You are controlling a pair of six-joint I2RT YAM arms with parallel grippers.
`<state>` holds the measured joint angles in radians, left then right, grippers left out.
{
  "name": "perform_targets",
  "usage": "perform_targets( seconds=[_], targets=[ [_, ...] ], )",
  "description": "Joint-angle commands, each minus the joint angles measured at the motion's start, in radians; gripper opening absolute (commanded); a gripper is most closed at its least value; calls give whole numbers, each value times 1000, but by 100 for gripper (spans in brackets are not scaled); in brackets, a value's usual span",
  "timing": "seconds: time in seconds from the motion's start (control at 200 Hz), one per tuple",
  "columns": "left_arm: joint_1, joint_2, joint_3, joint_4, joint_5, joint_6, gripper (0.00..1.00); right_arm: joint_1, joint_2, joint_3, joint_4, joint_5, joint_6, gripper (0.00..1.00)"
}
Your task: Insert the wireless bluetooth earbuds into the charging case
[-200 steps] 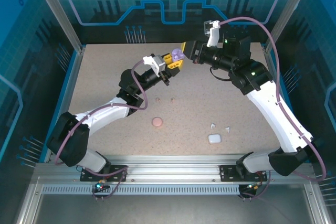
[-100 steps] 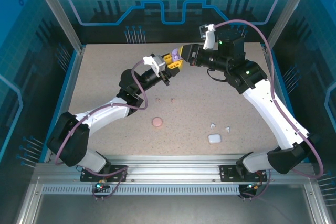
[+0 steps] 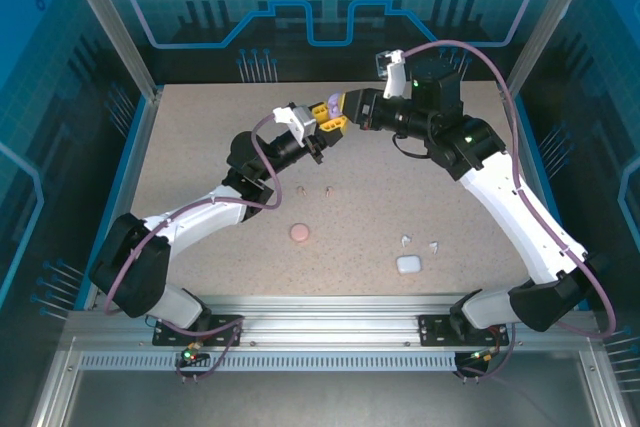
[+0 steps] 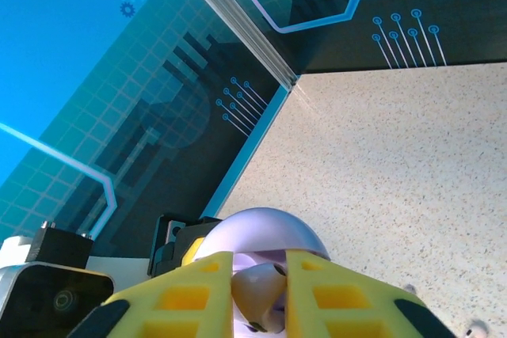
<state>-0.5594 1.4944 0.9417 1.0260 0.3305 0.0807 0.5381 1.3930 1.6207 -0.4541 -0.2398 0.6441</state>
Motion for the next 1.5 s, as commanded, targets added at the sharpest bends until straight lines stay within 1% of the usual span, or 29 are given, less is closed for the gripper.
perform_targets(
  seconds=[0.0, 0.08, 0.21, 0.38, 0.58, 0.675, 0.775, 0.815, 0.85, 0.935, 0.995, 1.06, 1.211, 1.296, 1.381, 1.491],
  targets=[
    [-7, 3, 35, 29, 8, 13, 0, 28, 11, 2, -41, -5, -26, 29],
    [-7, 4, 34, 29, 8, 11, 0, 24, 7, 22, -44, 13, -24, 39],
    [-11, 8, 33, 27, 7, 10, 0, 10, 1, 73, -44, 30, -22, 48],
    [-15, 13, 35, 28, 7, 8, 0, -10, -12, 121, -52, 40, -27, 52],
    [-16, 10, 34, 29, 8, 8, 0, -45, -37, 135, -62, 64, -36, 56],
    [-18, 9, 35, 27, 11, 3, 0, -73, -13, 174, -86, 65, -48, 59],
    [-20, 10, 38, 16, 22, -5, 0, -95, 55, 259, -149, 65, -77, 59],
    [-20, 12, 37, 10, 31, -8, 0, -99, 91, 302, -187, 71, -91, 59],
    [-21, 12, 40, 3, 33, -9, 0, -102, 127, 339, -220, 71, -101, 56],
    [-25, 13, 39, -7, 38, -12, 0, -100, 214, 435, -308, 75, -128, 42],
    [-27, 13, 40, -16, 40, -15, 0, -98, 268, 489, -356, 70, -145, 35],
    [-30, 15, 45, -28, 41, -17, 0, -93, 314, 526, -391, 62, -153, 30],
    [-36, 19, 51, -44, 34, -16, 0, -80, 402, 606, -467, 30, -180, 25],
    [-36, 24, 52, -43, 26, -16, 0, -70, 423, 624, -505, 19, -193, 21],
    [-36, 29, 52, -39, 17, -16, 0, -56, 401, 590, -514, 28, -205, 19],
    [-36, 33, 57, -45, 8, -15, 0, -43, 324, 483, -488, 64, -214, 19]
  ],
)
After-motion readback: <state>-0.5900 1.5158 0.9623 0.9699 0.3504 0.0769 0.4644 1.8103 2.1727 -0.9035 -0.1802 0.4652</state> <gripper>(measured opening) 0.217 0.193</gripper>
